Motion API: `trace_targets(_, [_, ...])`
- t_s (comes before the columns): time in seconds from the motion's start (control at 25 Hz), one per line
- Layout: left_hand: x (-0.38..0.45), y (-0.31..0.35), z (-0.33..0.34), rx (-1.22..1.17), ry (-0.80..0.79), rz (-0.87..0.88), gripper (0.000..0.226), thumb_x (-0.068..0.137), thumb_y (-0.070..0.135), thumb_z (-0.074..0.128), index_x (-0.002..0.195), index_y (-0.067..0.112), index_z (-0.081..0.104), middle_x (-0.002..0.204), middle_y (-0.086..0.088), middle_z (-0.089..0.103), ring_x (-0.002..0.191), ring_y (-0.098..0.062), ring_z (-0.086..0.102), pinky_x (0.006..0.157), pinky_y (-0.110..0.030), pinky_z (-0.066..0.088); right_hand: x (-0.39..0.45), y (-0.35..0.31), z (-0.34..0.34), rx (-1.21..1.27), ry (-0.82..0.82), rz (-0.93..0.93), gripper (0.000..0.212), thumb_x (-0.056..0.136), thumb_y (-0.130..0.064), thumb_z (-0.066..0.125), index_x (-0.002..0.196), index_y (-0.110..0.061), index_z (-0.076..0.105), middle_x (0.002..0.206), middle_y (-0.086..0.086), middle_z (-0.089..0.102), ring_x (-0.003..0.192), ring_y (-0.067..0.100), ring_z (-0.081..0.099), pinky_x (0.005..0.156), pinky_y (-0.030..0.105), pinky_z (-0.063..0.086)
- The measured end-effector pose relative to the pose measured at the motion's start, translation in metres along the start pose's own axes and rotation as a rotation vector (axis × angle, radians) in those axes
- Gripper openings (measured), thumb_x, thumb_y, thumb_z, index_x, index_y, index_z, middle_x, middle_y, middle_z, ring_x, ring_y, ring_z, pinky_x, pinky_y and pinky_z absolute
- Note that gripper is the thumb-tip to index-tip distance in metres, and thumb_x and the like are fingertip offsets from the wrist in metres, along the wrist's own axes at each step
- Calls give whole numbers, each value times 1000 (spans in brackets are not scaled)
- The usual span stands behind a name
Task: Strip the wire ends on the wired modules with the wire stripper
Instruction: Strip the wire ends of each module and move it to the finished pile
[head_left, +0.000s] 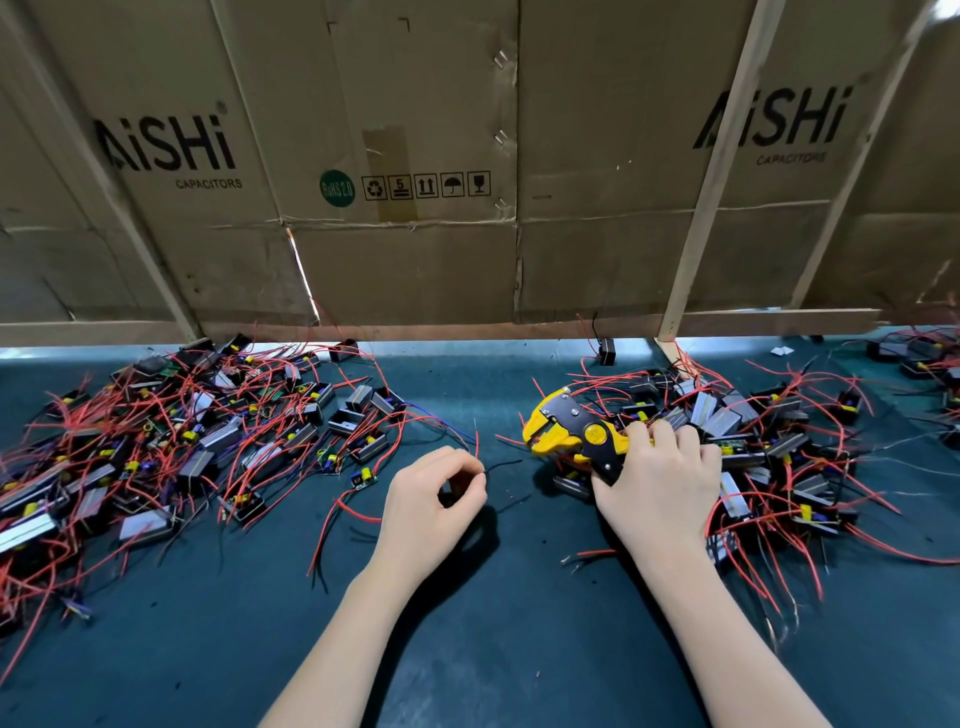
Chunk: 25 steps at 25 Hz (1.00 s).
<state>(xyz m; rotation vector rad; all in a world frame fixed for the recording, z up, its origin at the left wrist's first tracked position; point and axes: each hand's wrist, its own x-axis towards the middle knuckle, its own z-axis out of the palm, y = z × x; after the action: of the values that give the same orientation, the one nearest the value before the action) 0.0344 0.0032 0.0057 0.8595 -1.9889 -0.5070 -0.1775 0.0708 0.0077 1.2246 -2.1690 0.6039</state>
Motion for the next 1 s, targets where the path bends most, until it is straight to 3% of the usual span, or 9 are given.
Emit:
trace_targets(0.2, [2, -3, 0, -50, 71, -5, 8, 81, 11, 63, 73, 14, 63, 72, 11, 60, 69, -6, 53, 68, -14, 39, 0, -1, -1, -2, 0, 2, 56, 45, -37, 93, 77, -2, 63, 75, 15, 62, 75, 35, 58, 69, 42, 41])
trace_targets(0.44, [0, -2, 5, -38, 14, 4, 7, 80, 14, 63, 74, 16, 63, 72, 8, 60, 70, -9, 54, 67, -23, 43, 1, 0, 0, 70, 63, -36, 54, 42, -35, 93, 78, -4, 67, 73, 11, 65, 70, 33, 60, 65, 39, 42])
trace_targets(0.6, [0, -2, 3, -43, 20, 3, 7, 81, 13, 63, 74, 14, 63, 71, 6, 60, 69, -9, 53, 67, -22, 43, 2, 0, -1, 83, 70, -61, 49, 41, -33, 93, 72, -6, 66, 66, 8, 64, 63, 31, 58, 63, 38, 42])
trace_targets(0.8, [0, -1, 2, -41, 14, 13, 7, 81, 12, 64, 74, 14, 64, 72, 7, 60, 69, -9, 53, 67, -19, 42, 2, 0, -3, 100, -15, -51, 45, 42, -33, 94, 67, -7, 66, 61, 7, 62, 58, 30, 60, 62, 36, 41])
trace_targets(1.0, [0, -2, 3, -39, 13, 13, 7, 80, 13, 63, 74, 15, 64, 72, 8, 61, 69, -10, 53, 67, -20, 42, 5, -1, -6, 94, -147, -28, 42, 56, -45, 90, 65, -10, 67, 61, 9, 64, 60, 31, 65, 59, 32, 38])
